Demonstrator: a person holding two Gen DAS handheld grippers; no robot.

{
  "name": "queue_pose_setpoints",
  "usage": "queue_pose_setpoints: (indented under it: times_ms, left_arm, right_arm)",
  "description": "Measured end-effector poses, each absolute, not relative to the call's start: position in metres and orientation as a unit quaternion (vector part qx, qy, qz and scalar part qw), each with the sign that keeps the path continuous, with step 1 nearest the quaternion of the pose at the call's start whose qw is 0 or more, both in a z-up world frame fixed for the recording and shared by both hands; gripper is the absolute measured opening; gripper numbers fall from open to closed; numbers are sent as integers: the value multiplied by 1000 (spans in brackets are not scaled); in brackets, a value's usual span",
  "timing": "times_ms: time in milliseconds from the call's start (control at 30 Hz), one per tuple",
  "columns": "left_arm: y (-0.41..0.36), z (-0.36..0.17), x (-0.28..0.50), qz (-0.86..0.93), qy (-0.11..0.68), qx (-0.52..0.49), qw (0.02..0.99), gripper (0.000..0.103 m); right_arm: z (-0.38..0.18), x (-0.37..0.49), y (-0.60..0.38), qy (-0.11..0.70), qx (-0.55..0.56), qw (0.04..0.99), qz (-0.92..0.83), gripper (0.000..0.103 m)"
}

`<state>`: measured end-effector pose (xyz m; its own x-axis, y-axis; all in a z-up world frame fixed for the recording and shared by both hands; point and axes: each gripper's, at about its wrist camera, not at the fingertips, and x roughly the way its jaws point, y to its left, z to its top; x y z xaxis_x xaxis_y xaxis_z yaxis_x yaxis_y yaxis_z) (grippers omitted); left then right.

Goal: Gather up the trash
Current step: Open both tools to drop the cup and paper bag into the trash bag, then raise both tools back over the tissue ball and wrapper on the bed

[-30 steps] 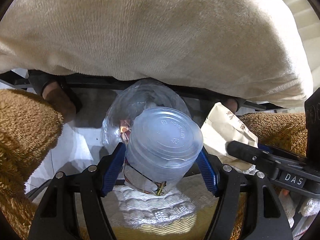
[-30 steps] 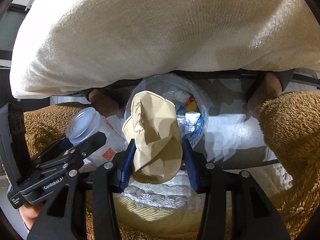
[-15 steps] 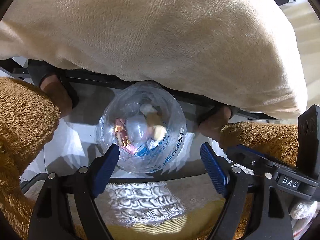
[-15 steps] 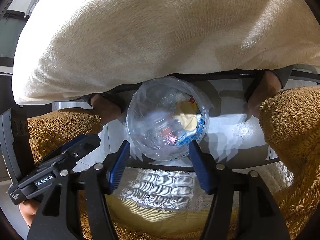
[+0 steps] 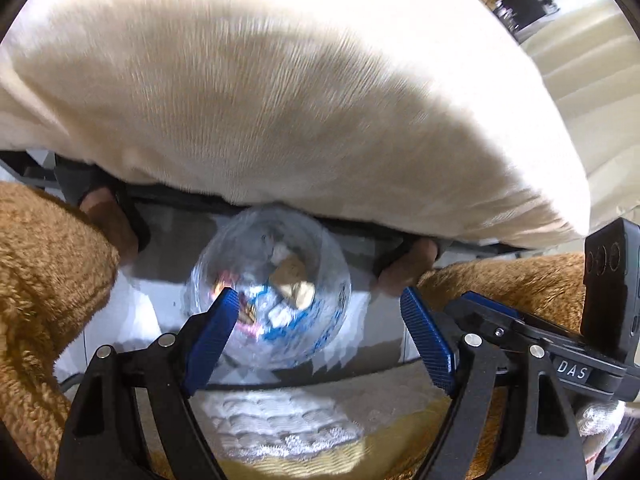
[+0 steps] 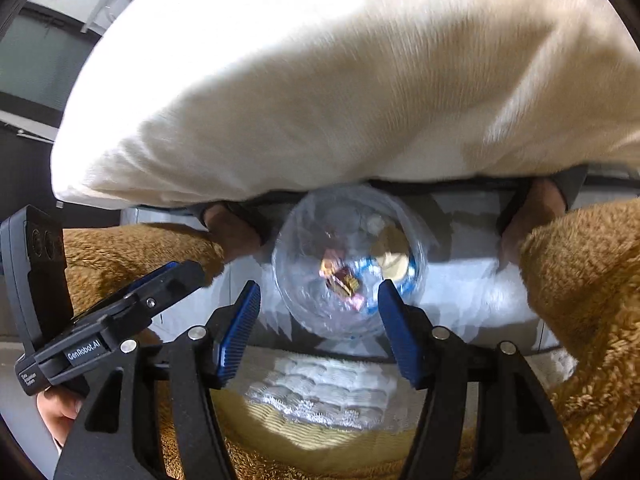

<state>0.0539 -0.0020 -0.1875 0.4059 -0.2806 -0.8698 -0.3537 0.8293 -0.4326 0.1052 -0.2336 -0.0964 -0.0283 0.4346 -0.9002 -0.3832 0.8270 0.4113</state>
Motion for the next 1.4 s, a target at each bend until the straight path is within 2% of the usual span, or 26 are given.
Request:
queue_pose_setpoints:
  times_ms: [567, 1033, 1133, 1333, 1400]
  left_arm:
    - [6, -112, 43, -34, 403, -299, 864, 81]
    - [34, -53, 99, -15, 342, -212, 915, 82]
    - [46, -46, 116, -9, 332, -196, 923, 89]
    - [75, -45, 144, -1, 330, -214, 919, 89]
    - [81, -42, 153, -2, 325, -211, 922, 94]
  right_arm:
    - [2, 93, -251, 463, 54, 796, 386, 61]
    - [42, 153, -224, 399, 41, 827, 394, 64]
    - [49, 172, -217, 380, 22, 843, 381, 64]
    - [56, 204, -204, 349, -15, 862, 368, 64]
    - [52, 217, -201, 353, -17, 863, 361, 64]
